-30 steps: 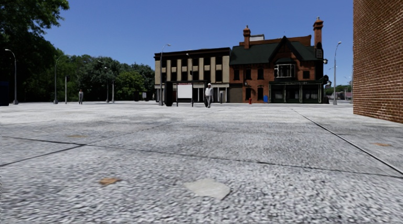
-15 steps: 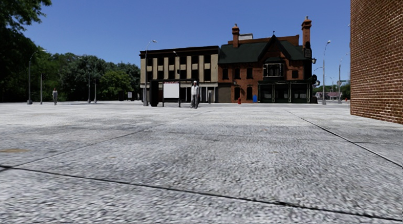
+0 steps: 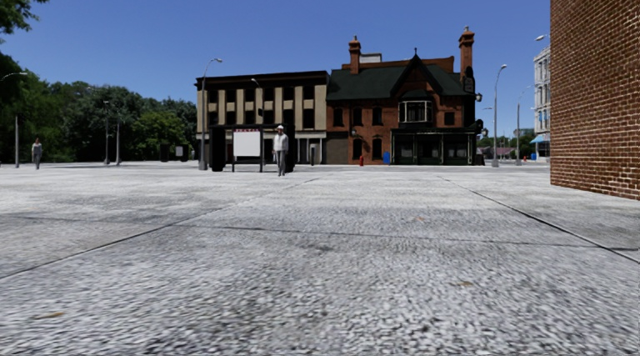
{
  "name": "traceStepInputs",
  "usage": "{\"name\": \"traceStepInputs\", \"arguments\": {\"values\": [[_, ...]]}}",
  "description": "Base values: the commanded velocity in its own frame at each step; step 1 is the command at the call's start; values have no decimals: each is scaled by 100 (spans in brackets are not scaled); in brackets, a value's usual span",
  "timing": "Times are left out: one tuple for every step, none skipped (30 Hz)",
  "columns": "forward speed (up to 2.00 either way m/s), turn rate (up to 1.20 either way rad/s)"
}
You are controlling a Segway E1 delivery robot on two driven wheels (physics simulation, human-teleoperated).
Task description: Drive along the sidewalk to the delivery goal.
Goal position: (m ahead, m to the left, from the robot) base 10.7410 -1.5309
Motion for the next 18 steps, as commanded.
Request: {"name": "traceStepInputs", "arguments": {"values": [[200, -28], [200, -28], [200, -28], [200, -28], [200, -28], [200, -28], [200, -28], [200, -28], [200, -28], [200, -28], [200, -28], [200, -28], [200, -28], [200, -28], [200, -28], [200, -28], [200, -28], [200, -28]]}}
